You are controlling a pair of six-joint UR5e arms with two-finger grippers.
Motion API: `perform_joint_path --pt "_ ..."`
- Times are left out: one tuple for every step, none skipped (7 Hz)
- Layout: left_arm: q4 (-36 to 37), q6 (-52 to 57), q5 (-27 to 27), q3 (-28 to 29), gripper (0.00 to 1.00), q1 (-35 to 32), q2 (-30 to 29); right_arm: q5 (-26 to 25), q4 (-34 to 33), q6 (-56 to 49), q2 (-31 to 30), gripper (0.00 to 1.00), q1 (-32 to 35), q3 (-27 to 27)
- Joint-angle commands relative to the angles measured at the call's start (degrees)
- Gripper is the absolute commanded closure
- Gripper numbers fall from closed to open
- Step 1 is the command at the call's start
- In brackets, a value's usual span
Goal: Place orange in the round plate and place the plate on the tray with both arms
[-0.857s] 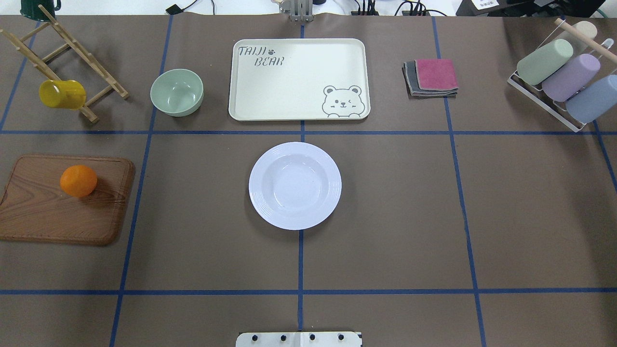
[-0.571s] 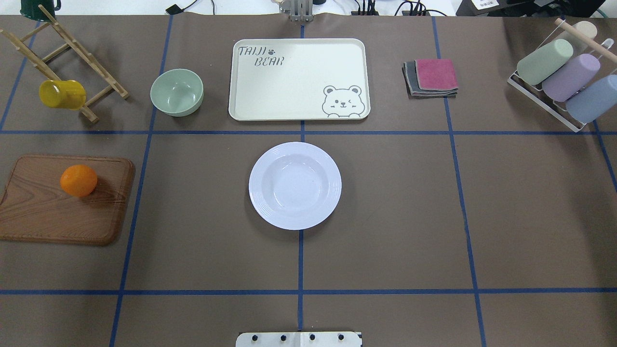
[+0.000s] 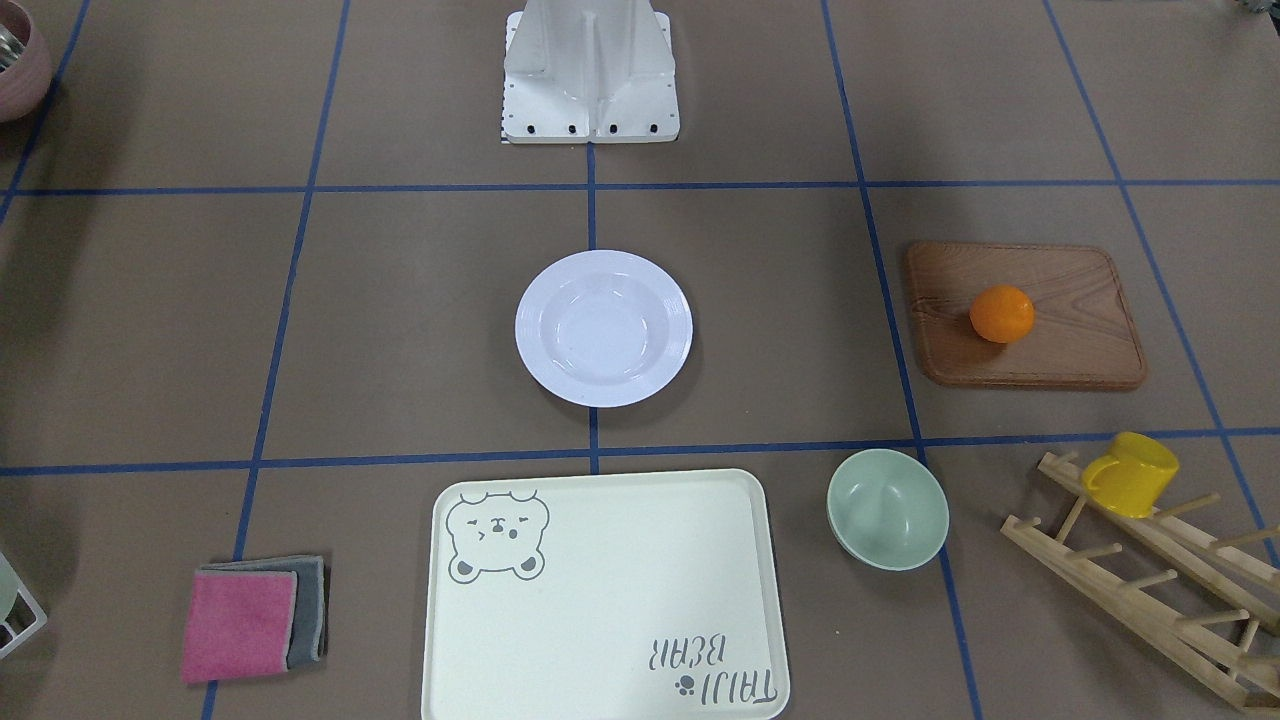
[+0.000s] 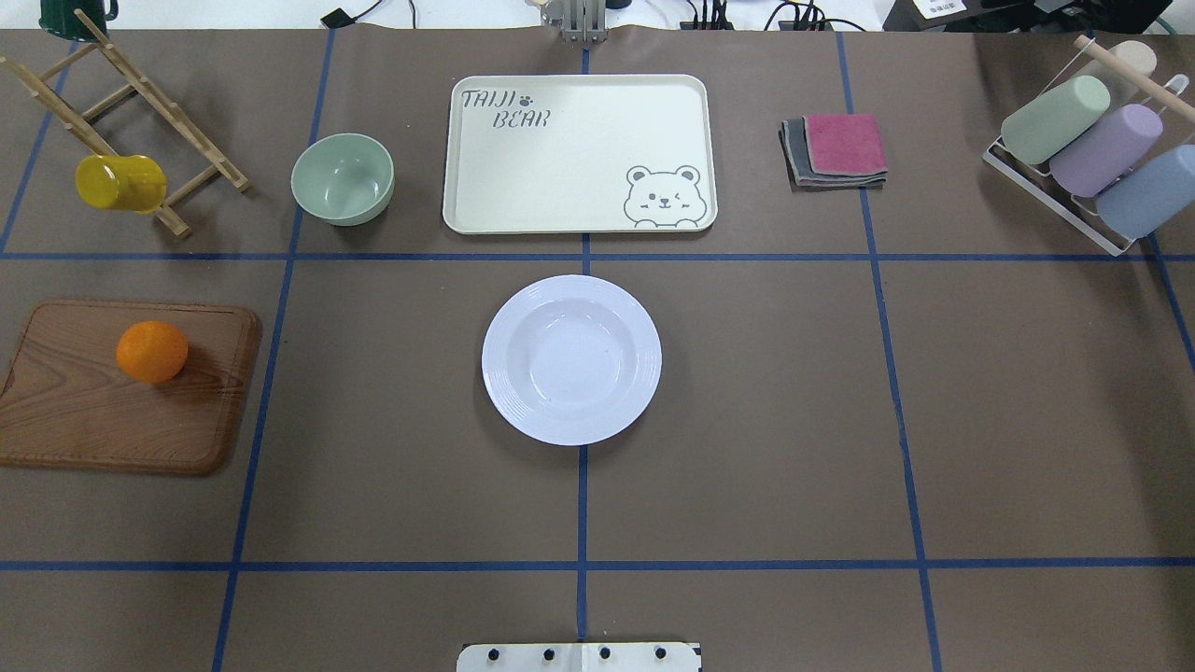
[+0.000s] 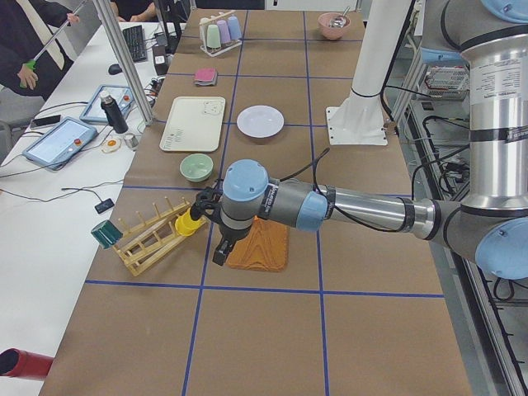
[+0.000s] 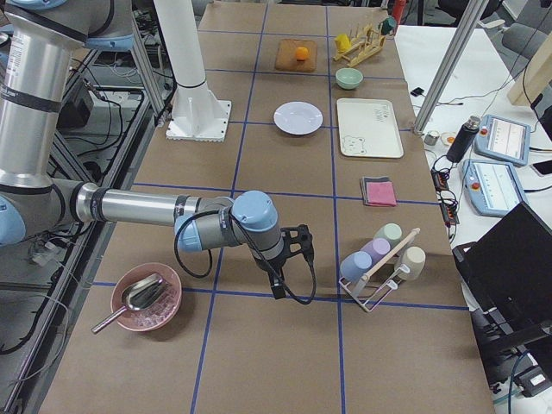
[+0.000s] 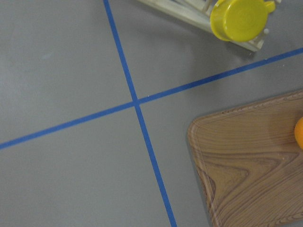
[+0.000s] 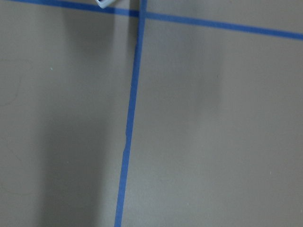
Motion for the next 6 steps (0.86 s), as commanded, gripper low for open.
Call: perform_joint_path --pt "-13.08 -3.98 -7.86 1.49 0.02 4.37 1.25 -2.73 8.82 22.83 1.55 0.0 -11.79 2.78" --pt "-13.76 -13.85 -7.27 1.41 0.02 12.33 -0.56 -7.99 12.7 33.31 1.55 0.0 -18.92 3.23" --pt "-16.12 -22.65 -3.35 1.32 0.01 15.45 -1.02 -12.82 13.08 40.03 1.55 0.0 -24.21 4.97" --pt "-19.79 -30.92 5.04 1.32 0.01 22.18 -1.02 -13.39 13.09 42.44 1.47 0.0 -25.92 5.69" --pt "-22.35 -37.35 8.34 1.58 0.01 27.9 -1.8 -13.4 13.09 42.47 1.38 0.0 -26.11 5.78" --pt "-23.95 -41.16 13.68 1.67 0.01 34.4 -2.42 -13.4 13.09 42.47 1.38 0.0 -26.11 5.78"
